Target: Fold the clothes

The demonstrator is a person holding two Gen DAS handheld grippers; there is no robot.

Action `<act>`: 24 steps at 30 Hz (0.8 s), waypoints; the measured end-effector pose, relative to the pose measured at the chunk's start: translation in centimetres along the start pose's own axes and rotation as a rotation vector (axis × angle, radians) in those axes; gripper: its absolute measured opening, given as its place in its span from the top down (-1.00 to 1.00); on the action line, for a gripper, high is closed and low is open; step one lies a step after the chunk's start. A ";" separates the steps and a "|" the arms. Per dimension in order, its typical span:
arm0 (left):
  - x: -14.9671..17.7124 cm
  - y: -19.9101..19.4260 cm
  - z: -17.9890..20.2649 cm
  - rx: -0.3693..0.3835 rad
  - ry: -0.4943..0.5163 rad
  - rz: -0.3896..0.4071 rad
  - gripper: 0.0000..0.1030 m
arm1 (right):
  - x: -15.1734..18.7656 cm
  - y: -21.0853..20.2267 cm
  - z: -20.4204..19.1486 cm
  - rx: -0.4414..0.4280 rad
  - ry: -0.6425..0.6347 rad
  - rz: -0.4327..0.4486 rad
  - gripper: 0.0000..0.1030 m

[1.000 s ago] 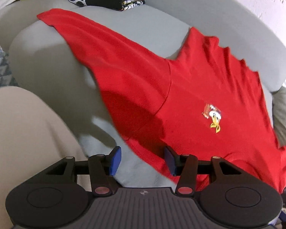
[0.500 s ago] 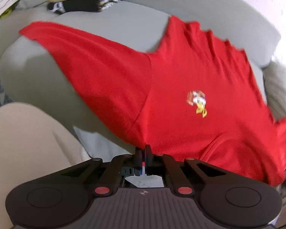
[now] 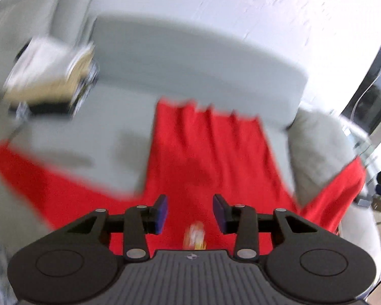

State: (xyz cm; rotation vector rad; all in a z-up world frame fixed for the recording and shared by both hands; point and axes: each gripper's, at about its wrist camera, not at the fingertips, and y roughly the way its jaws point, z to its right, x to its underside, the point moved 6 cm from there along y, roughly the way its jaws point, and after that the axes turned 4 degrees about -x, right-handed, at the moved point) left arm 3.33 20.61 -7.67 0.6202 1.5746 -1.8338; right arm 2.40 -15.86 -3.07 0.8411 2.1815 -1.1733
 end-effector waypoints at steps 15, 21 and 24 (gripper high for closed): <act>-9.1 31.0 -7.8 -0.065 -0.084 -0.089 0.12 | -8.7 30.9 11.2 0.147 -0.082 -0.106 0.09; -12.2 37.8 -8.8 -0.098 -0.027 -0.054 0.08 | -11.4 40.4 15.7 0.146 0.005 -0.110 0.08; -13.2 39.6 -8.0 -0.068 0.027 -0.025 0.08 | -11.8 43.2 16.2 0.122 -0.046 -0.145 0.08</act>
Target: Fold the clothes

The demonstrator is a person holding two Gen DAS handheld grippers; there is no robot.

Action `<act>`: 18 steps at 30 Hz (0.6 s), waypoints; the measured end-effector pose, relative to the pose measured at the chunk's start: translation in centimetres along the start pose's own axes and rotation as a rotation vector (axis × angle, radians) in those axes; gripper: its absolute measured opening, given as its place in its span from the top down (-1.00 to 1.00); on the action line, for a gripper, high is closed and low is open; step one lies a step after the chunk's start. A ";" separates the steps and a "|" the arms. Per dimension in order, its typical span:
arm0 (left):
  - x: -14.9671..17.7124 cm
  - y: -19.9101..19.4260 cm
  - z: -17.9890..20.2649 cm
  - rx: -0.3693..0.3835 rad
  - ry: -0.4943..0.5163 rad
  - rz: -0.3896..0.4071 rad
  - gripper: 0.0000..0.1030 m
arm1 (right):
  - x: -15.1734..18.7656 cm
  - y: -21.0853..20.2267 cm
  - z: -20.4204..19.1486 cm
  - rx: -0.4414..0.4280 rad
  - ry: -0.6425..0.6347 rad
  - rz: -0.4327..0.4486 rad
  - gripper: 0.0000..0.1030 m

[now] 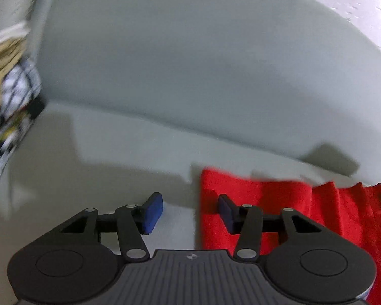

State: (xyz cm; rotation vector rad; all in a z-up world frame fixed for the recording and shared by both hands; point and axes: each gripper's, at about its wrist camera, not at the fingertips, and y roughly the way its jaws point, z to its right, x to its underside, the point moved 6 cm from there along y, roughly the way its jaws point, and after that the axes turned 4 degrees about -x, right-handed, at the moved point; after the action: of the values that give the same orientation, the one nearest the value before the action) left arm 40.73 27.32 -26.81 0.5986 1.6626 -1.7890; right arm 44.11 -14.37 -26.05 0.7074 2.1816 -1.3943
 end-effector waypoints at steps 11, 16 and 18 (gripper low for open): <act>-0.7 -0.2 0.4 -0.178 0.078 0.054 0.95 | -1.6 -0.1 1.3 0.232 -0.055 0.092 0.92; -1.0 -3.3 1.5 -0.190 0.091 0.048 0.70 | -1.5 -1.8 1.2 0.197 0.019 0.072 0.51; -1.0 -6.3 1.7 -0.193 0.082 0.062 0.56 | -1.4 -4.9 0.4 0.187 0.009 0.097 0.36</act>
State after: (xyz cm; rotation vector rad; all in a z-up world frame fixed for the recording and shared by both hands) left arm 37.15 25.91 -21.48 0.6361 1.8268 -1.5565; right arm 42.13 -16.70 -22.02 0.8766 2.0121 -1.5605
